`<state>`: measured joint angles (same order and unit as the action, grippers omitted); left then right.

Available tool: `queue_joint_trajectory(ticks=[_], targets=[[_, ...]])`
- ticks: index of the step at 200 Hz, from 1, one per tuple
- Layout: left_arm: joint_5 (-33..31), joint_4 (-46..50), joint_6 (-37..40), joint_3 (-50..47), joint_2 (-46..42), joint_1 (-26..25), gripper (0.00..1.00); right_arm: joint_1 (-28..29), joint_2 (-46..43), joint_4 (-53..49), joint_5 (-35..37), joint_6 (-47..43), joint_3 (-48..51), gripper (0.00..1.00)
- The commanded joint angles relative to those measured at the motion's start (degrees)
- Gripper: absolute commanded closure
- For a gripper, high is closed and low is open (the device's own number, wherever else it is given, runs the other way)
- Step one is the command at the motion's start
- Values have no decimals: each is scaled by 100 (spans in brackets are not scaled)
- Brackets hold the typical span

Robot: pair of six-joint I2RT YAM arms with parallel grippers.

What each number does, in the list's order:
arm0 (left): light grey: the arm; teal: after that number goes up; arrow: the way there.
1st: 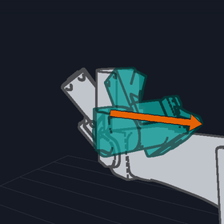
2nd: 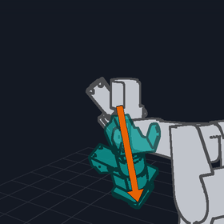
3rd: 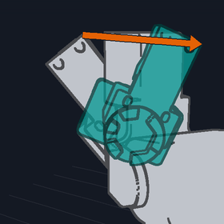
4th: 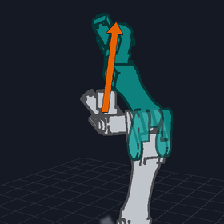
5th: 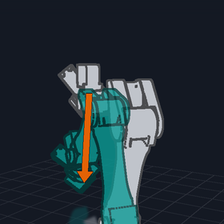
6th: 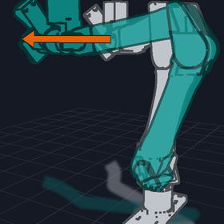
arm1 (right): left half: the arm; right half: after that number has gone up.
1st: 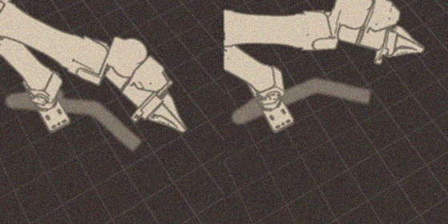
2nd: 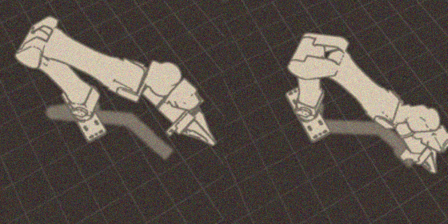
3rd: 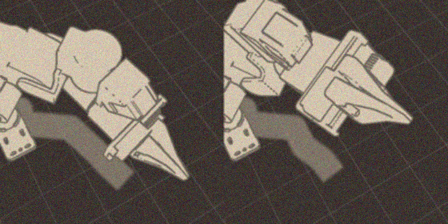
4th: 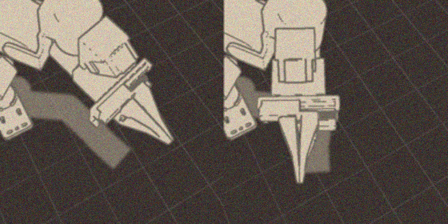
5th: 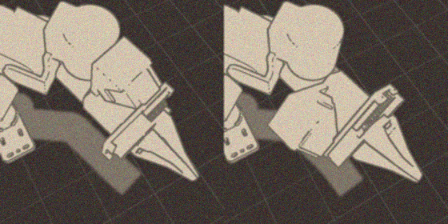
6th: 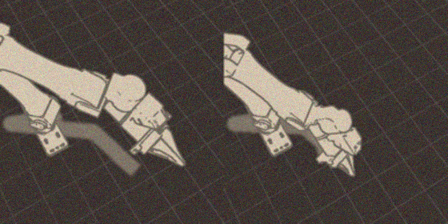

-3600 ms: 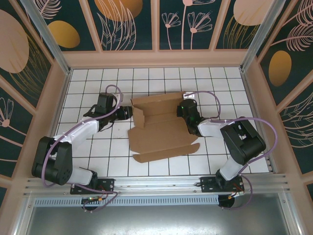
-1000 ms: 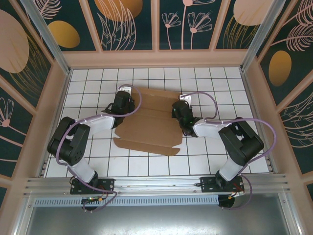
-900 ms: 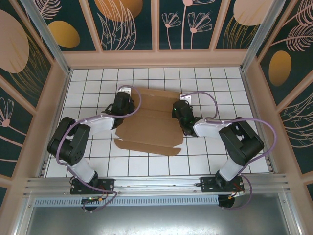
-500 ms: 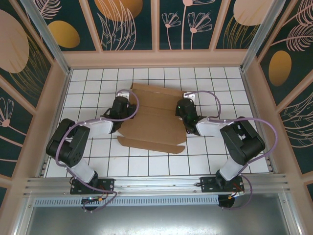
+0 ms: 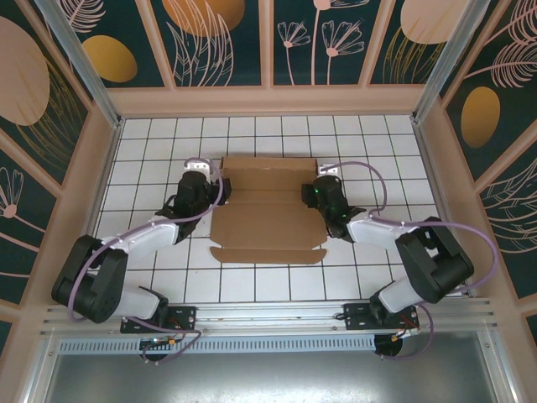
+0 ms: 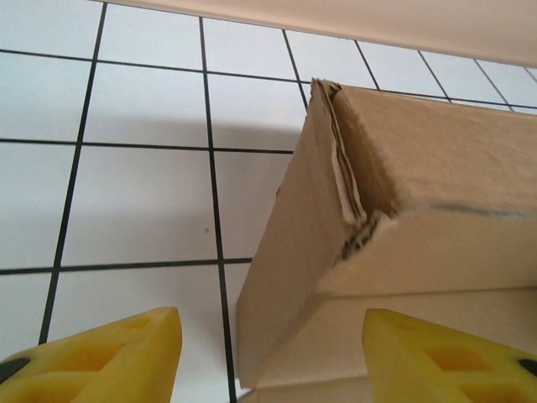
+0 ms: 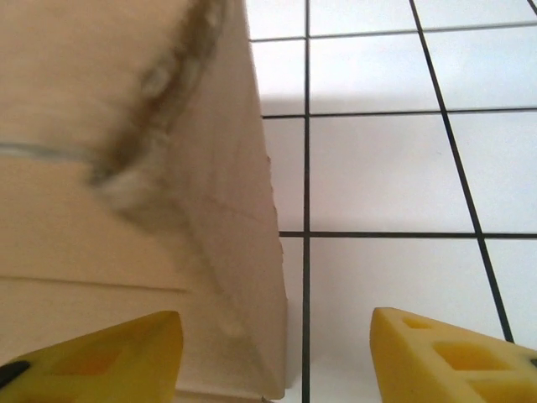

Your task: Fold the paper box

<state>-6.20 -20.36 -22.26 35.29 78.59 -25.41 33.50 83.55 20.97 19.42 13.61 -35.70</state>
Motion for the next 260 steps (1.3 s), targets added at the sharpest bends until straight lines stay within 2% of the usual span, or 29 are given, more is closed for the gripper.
queue_joint_trajectory(ticks=[1, 29, 51, 68, 71, 81, 96, 128, 168, 196, 236, 260], targets=[[248, -191, -291, -132, -489, 37, 44, -10, -476, 347, -313, -185, 257, 33], [205, -190, -245, -320, -1337, 36, 46, -10, -1164, 626, -702, -233, 589, 31], [19, 21, -217, -137, -1752, 49, 46, -72, -1833, 882, -1015, -138, 811, 35], [-262, 308, -341, 265, -1580, 59, 34, -185, -2082, 911, -1437, 104, 749, 36], [-263, 377, -359, 361, -1488, 78, 33, -367, -2095, 878, -1480, 190, 716, 35], [-16, 647, -435, 750, -1092, 173, 31, -620, -1954, 537, -1566, 579, 450, 36], [424, 1011, -581, 1340, -446, 262, 32, -990, -1480, -159, -2092, 965, -190, 36], [888, 888, -960, 1749, 272, 341, 34, -1042, -978, -666, -2219, 1108, -760, 36], [1229, 466, -1319, 1512, 571, 370, 36, -1050, -630, -803, -2312, 1044, -872, 37], [1167, 244, -1544, 1207, 709, 402, 39, -1056, -464, -796, -2167, 1002, -814, 41], [1303, -258, -1998, 631, 804, 451, 49, -1055, -224, -770, -2120, 1034, -625, 48], [1479, -511, -2214, 452, 942, 456, 50, -1051, -219, -822, -2128, 1039, -661, 48]])
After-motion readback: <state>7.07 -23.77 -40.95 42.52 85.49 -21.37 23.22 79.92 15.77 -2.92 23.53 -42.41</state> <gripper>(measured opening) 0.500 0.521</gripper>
